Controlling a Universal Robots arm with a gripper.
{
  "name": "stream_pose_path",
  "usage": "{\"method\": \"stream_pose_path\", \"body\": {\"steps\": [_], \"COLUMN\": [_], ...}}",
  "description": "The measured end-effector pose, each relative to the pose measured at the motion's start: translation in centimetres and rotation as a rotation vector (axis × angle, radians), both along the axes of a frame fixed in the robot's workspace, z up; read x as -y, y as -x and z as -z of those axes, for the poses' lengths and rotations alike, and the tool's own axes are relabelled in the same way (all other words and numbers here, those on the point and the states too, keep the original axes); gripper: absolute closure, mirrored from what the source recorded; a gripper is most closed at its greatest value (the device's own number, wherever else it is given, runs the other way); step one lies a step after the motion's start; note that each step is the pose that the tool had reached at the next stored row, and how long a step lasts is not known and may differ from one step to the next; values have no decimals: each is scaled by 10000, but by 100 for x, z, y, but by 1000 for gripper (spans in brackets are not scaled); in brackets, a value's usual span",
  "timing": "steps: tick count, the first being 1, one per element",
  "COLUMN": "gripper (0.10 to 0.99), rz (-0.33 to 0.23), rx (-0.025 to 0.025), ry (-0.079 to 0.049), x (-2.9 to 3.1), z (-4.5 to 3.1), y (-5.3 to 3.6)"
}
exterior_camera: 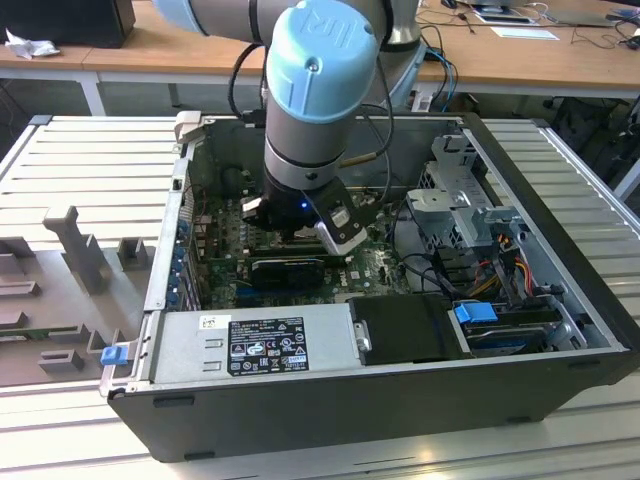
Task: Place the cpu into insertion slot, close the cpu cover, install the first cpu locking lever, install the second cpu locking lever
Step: 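Install the second cpu locking lever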
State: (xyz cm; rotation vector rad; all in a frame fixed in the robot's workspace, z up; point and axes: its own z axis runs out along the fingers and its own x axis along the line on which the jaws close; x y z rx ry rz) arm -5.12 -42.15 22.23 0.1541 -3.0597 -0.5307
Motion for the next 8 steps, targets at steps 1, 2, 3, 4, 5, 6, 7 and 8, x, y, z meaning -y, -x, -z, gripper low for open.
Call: {"method": "stream_pose_path", "body": {"steps": [1,2,3,4,5,6,7,8], "gripper": [980,980,980,980,980,980,980,980], "rz": [-2,-2,2,32,73,98,106,107], "rx": [-1,0,0,0,-1,-1,-1,-1], "ry": [-1,-5,-7,-11,-23,-39,-80,-104], "x": [-3,-8,-16,-23,-24,-23,-24,-25], "z": [24,39,53,76,87,93,102,111], "y": [1,1,2,4,11,22,58,77]}}
